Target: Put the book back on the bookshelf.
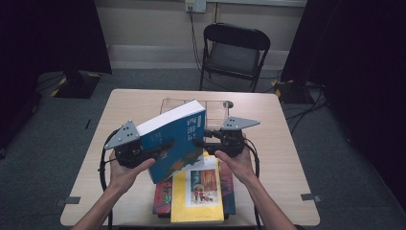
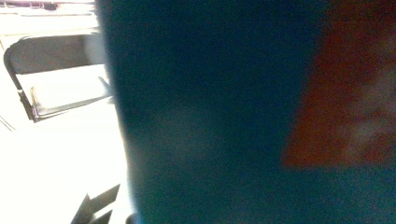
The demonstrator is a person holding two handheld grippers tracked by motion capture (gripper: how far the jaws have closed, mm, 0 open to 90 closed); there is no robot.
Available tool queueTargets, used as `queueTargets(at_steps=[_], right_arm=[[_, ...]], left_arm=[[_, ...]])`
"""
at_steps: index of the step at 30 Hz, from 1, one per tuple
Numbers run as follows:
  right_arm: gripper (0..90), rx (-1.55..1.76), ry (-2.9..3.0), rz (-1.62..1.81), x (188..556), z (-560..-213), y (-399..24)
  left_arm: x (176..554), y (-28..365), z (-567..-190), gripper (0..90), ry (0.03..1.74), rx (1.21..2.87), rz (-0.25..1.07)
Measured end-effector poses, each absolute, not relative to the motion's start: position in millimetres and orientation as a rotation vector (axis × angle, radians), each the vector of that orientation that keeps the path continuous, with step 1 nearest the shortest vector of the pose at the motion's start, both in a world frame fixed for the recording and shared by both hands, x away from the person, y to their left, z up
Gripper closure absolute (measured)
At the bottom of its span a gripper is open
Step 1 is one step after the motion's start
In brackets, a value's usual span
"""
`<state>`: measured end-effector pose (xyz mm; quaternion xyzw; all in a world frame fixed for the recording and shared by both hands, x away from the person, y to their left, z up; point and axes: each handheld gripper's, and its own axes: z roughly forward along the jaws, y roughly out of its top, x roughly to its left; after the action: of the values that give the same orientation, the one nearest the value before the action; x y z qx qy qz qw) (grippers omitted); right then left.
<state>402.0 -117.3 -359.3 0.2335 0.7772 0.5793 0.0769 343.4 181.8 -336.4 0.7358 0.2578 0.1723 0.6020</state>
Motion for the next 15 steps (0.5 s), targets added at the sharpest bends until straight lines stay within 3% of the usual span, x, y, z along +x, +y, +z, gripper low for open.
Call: queueTargets(at_steps=[15], right_arm=[[55.2,0.696,2.319,1.704,408.2,-355.7,-101.9]], left_arm=[[347.1,191.0,-331.9,61.0,0.647,1.700,0.414]])
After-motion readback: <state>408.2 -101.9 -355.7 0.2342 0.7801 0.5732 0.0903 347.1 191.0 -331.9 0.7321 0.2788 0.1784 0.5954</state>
